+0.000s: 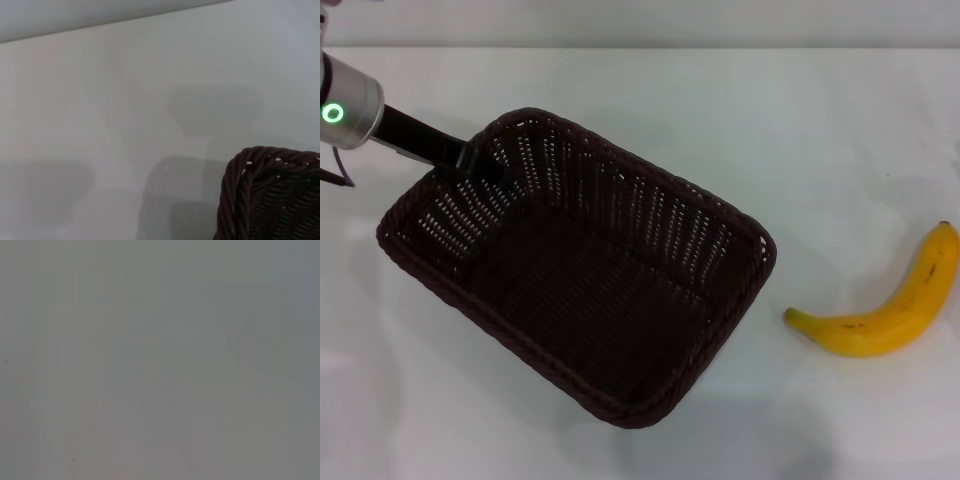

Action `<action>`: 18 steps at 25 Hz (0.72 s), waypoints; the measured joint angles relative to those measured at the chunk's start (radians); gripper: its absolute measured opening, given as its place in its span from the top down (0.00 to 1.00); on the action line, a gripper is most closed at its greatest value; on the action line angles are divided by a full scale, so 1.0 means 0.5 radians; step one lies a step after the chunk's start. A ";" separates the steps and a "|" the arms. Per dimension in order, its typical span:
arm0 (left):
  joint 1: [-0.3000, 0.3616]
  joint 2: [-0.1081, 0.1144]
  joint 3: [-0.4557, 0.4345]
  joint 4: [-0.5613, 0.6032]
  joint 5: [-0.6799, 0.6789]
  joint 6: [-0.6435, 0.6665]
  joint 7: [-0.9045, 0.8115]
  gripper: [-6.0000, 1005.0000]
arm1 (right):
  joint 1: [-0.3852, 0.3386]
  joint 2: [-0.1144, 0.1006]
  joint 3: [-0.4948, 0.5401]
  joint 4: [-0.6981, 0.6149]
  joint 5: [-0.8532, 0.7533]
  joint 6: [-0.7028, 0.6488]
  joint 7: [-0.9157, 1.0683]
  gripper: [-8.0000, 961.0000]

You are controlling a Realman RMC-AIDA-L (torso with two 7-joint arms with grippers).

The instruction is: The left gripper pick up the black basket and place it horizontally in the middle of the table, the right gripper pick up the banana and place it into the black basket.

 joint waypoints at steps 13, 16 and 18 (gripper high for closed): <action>0.087 0.049 -0.116 0.015 -0.128 -0.131 0.001 0.74 | -0.015 0.003 -0.001 0.005 0.000 0.006 0.000 0.09; 0.147 0.066 -0.117 0.015 -0.276 -0.183 0.041 0.79 | -0.015 0.003 -0.002 0.005 0.000 0.007 0.000 0.09; 0.189 0.078 -0.117 0.014 -0.359 -0.197 0.052 0.80 | -0.015 0.003 -0.003 0.005 0.000 0.007 0.000 0.09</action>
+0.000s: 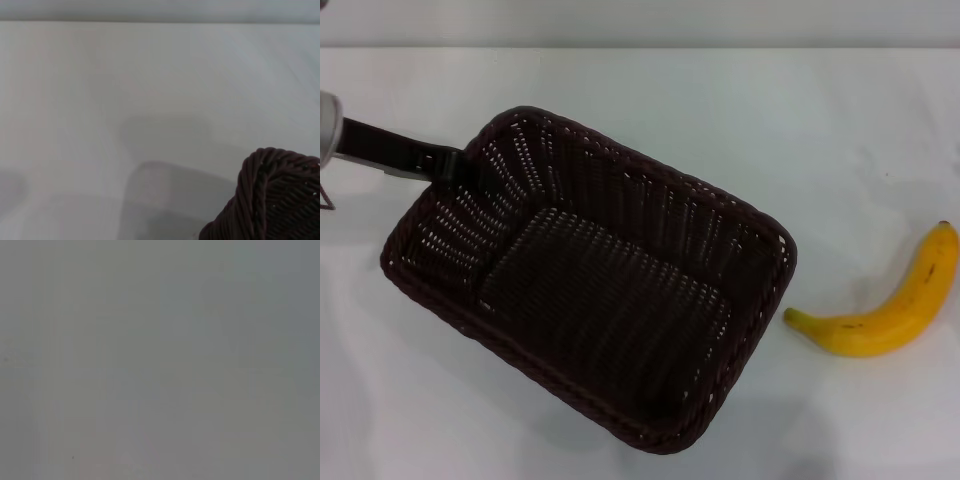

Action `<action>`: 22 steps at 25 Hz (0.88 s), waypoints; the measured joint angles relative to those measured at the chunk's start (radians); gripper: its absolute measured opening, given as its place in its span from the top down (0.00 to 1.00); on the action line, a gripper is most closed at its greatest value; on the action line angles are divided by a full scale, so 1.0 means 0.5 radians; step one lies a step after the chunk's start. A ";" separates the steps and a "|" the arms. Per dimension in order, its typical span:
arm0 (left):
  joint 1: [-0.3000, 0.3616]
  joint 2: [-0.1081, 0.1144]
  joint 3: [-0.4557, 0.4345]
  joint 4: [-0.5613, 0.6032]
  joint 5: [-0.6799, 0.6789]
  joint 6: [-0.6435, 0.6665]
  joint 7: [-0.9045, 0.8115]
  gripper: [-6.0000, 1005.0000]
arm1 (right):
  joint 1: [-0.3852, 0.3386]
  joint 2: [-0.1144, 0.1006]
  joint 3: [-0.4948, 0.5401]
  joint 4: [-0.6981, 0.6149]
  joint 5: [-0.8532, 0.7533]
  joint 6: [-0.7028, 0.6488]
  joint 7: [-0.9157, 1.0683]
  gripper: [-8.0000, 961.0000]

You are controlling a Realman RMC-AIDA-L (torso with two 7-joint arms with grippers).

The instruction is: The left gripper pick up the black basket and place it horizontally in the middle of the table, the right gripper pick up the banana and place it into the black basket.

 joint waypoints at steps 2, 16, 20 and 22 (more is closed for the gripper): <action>0.061 0.012 -0.016 -0.005 -0.107 0.001 0.002 0.81 | -0.001 0.000 -0.001 0.002 0.000 0.000 0.000 0.09; 0.366 0.071 -0.505 -0.272 -0.568 0.052 0.032 0.84 | -0.033 -0.003 0.021 -0.014 0.009 0.018 0.000 0.09; 0.367 0.056 -0.540 -0.335 -0.607 0.264 -0.024 0.83 | -0.014 -0.007 0.021 -0.018 0.013 0.004 0.000 0.09; 0.341 0.056 -0.530 -0.358 -0.599 0.337 -0.071 0.82 | -0.004 -0.009 0.021 -0.021 0.010 0.002 0.000 0.09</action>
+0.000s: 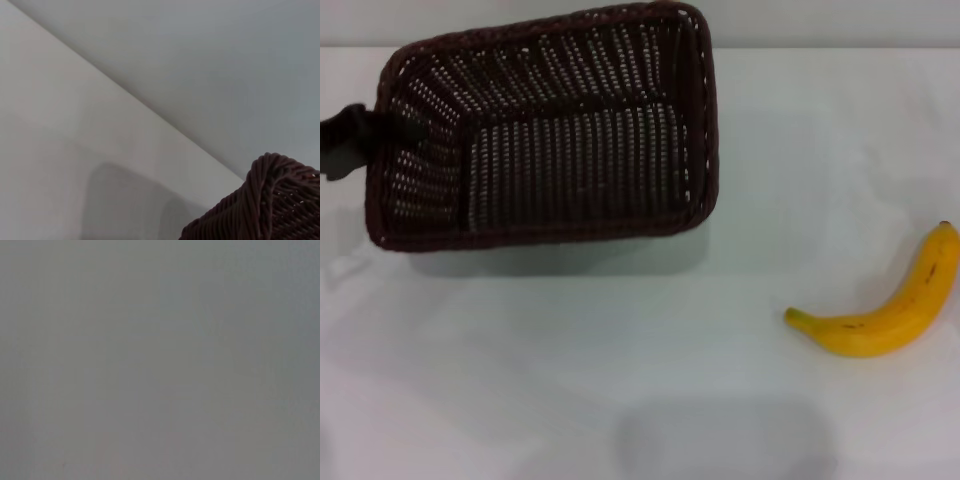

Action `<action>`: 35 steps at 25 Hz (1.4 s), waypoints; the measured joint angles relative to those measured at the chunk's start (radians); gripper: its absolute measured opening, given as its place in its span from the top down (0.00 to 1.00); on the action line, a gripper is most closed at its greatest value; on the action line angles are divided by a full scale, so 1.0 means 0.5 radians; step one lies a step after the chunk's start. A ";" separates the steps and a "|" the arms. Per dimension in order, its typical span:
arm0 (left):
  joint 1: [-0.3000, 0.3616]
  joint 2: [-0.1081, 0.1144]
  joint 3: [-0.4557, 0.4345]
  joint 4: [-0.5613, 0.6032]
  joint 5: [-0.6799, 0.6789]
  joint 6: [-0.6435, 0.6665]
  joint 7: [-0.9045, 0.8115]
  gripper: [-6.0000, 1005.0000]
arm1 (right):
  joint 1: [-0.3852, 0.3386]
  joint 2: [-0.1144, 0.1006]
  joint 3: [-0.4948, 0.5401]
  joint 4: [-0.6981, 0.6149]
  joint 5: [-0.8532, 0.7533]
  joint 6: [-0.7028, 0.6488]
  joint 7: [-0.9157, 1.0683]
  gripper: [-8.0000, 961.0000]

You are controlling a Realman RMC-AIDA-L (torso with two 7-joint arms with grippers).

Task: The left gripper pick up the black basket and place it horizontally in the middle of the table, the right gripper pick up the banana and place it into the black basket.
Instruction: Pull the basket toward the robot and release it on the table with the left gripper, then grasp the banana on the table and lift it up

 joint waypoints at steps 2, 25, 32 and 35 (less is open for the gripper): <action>-0.069 0.009 0.014 -0.049 0.042 0.085 -0.059 0.82 | 0.009 -0.001 0.000 -0.002 -0.002 -0.005 0.000 0.09; -0.295 -0.057 -0.002 -0.153 0.249 0.219 -0.037 0.56 | 0.078 -0.004 0.000 -0.060 0.001 -0.180 0.000 0.09; -0.050 -0.076 -0.006 0.123 -0.081 0.078 0.171 0.24 | 0.085 0.002 0.006 -0.078 0.013 -0.253 0.015 0.09; 0.126 -0.088 -0.008 0.170 -0.472 0.027 0.484 0.24 | 0.079 0.002 0.006 -0.078 0.016 -0.252 0.152 0.09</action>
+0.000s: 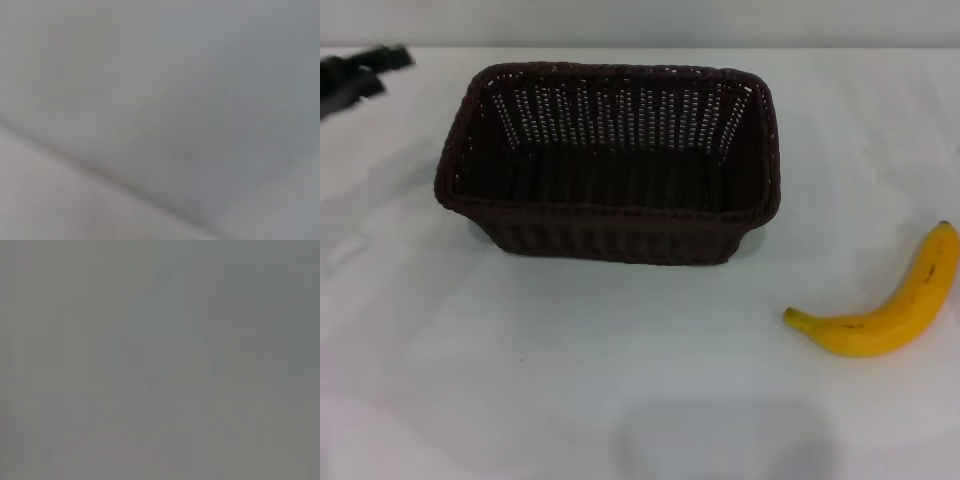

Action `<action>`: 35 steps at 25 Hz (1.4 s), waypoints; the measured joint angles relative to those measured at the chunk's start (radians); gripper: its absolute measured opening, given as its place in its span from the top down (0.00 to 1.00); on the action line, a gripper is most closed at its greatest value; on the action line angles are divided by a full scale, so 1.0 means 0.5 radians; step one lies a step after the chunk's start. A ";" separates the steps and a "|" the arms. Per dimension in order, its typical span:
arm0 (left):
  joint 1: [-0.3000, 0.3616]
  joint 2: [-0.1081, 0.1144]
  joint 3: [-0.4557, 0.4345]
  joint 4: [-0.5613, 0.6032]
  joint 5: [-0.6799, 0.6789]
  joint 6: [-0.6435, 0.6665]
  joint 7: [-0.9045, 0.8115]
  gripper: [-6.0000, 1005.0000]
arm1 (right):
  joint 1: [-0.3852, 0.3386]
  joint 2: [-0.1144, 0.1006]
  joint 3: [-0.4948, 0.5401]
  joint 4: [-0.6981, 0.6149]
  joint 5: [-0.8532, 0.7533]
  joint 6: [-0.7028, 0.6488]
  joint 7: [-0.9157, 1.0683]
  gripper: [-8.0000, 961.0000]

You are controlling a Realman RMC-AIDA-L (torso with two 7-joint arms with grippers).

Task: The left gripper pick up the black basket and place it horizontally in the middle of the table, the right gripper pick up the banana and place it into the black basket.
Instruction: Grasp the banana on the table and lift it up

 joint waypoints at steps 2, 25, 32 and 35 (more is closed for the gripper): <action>0.119 -0.003 -0.001 -0.001 -0.306 -0.016 0.204 0.24 | -0.013 -0.007 -0.008 -0.008 -0.004 0.004 0.169 0.09; 0.295 -0.243 -0.314 -0.710 -1.519 0.599 2.222 0.26 | -0.334 -0.028 -0.740 -2.852 -3.203 0.172 4.590 0.10; 0.227 -0.252 -0.314 -0.757 -1.580 0.644 2.427 0.26 | -0.119 -0.019 -1.087 -3.175 -3.658 0.715 5.205 0.11; 0.184 -0.252 -0.313 -0.837 -1.652 0.653 2.578 0.26 | -0.011 -0.016 -1.210 -3.169 -3.759 0.892 5.404 0.11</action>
